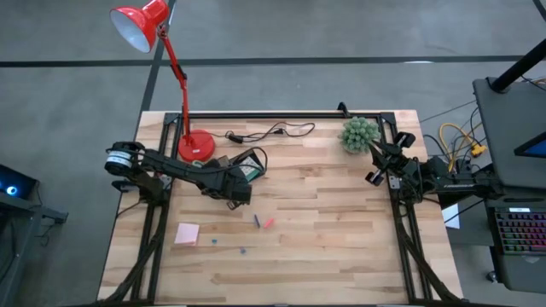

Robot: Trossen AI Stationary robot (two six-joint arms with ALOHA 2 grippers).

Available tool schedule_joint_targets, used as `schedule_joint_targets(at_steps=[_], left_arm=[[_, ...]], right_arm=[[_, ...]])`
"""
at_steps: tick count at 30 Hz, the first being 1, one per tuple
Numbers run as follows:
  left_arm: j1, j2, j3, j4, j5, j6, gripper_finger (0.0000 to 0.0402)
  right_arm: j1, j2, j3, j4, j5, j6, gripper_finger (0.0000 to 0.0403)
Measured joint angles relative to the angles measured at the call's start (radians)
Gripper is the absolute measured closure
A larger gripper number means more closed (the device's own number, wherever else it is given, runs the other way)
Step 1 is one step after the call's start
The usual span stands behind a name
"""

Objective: Pick and place office supplies into organizer
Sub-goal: Put the green eraser into the desk organizer, then put the blue eraser into the desk organizer

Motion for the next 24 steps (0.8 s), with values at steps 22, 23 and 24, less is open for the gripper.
schedule_joint_targets(at_steps=[22,23,24], left_arm=[[0.0,0.0,0.0,-0.001,0.019,0.0,0.0288],[0.0,0.0,0.0,-0.001,0.019,0.0,0.028],[0.0,0.0,0.0,-0.001,0.018,0.0,0.0274]], right_arm=[[0.0,0.0,0.0,0.002,0.0,0.0,0.0351],[0.0,0.0,0.0,0.002,0.0,0.0,0.0351],[0.0,0.0,0.0,0.002,0.0,0.0,0.0351]])
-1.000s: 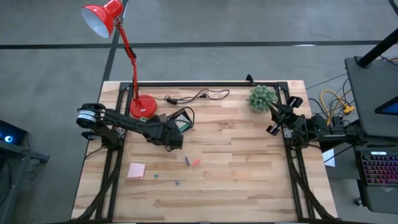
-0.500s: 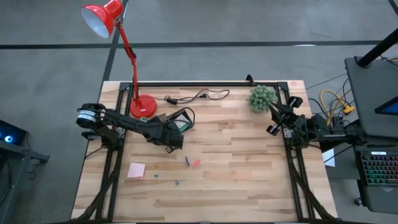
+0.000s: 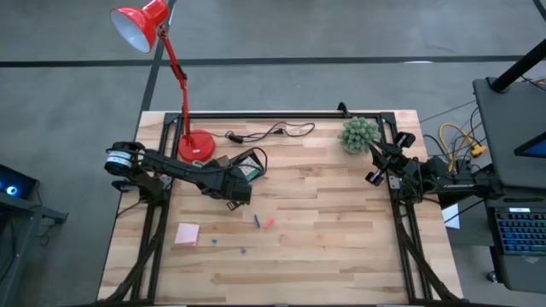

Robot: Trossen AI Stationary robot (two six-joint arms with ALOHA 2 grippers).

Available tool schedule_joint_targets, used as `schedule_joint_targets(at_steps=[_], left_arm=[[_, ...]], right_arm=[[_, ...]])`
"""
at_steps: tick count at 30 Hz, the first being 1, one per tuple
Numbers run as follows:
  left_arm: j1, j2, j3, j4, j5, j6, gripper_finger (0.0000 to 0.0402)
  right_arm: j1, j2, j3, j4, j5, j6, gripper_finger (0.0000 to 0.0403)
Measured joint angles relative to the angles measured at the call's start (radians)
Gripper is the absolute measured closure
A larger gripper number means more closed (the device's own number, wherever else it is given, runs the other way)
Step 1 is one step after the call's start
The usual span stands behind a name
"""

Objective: Pick and place office supplies into organizer
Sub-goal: Put the blue eraser into the desk organizer

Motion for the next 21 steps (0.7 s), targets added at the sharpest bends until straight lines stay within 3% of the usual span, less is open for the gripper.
schedule_joint_targets(at_steps=[6,21], left_arm=[[0.0,0.0,0.001,0.0,-0.002,0.007,0.0254],[-0.005,0.0,0.043,0.004,-0.003,0.047,0.0254]], right_arm=[[0.0,0.0,0.0,0.0,0.0,0.0,0.0351],[0.0,0.0,0.0,0.0,0.0,0.0,0.0351]])
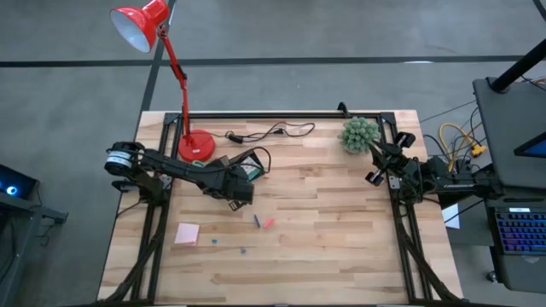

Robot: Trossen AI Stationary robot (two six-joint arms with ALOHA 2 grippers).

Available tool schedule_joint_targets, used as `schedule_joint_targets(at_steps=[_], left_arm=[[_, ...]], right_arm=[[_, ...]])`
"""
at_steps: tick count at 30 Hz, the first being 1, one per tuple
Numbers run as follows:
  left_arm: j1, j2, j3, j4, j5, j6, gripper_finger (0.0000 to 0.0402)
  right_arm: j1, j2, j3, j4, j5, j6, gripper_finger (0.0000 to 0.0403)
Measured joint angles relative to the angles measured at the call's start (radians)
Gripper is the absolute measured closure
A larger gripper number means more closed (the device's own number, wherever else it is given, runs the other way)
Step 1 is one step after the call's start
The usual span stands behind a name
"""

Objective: Pick and place office supplies into organizer
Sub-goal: Put the blue eraser into the desk organizer

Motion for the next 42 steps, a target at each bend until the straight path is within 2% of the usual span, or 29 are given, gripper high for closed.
schedule_joint_targets(at_steps=[4,8,12,15,19,22,35,40,42], left_arm=[[-0.003,0.0,0.0,0.074,0.006,0.112,0.0254],[-0.01,0.0,0.0,0.231,0.048,0.311,0.0254],[-0.015,-0.001,-0.001,0.396,0.141,0.523,0.0254],[-0.017,-0.002,-0.003,0.484,0.25,0.67,0.0254],[-0.027,-0.002,-0.009,0.514,0.37,0.888,0.0254],[-0.047,0.001,-0.016,0.511,0.416,1.018,0.0254],[-0.135,0.002,-0.033,0.556,0.415,1.13,0.0254],[-0.144,0.045,-0.041,0.574,0.34,1.132,0.0254],[-0.144,0.072,-0.038,0.58,0.339,1.132,0.0254]], right_arm=[[0.0,0.0,0.0,0.0,0.0,0.0,0.0351],[0.0,0.0,0.0,0.0,0.0,0.0,0.0351],[0.0,0.0,0.0,0.0,0.0,0.0,0.0351],[0.0,0.0,0.0,0.0,0.0,0.0,0.0351],[0.0,0.0,0.0,0.0,0.0,0.0,0.0351],[0.0,0.0,0.0,0.0,0.0,0.0,0.0351],[0.0,0.0,0.0,0.0,0.0,0.0,0.0351],[0.0,0.0,0.0,0.0,0.0,0.0,0.0351],[0.0,0.0,0.0,-0.001,0.0,0.0,0.0351]])
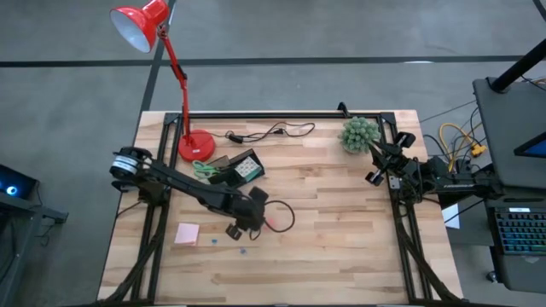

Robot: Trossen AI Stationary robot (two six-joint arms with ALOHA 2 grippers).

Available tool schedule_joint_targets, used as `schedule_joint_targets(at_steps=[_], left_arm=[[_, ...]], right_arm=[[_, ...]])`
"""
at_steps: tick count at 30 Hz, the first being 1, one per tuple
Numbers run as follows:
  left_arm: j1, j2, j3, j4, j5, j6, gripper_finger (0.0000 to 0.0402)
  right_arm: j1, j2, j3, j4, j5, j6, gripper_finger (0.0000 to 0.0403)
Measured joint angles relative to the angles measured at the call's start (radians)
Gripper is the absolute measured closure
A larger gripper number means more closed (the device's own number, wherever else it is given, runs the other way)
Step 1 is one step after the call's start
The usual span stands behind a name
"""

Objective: Pick and place office supplies into organizer
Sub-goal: Put the blue eraser into the desk organizer

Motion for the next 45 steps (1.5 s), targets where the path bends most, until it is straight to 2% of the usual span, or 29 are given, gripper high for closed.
schedule_joint_targets(at_steps=[16,45], left_arm=[[-0.001,0.073,0.008,0.018,0.0,0.0,0.0254],[0.0,0.073,0.004,0.021,0.002,-0.001,0.0254]], right_arm=[[0.0,-0.001,0.0,0.0,0.0,0.0,0.0351],[0.0,0.0,0.0,0.001,0.0,0.0,0.0351]])
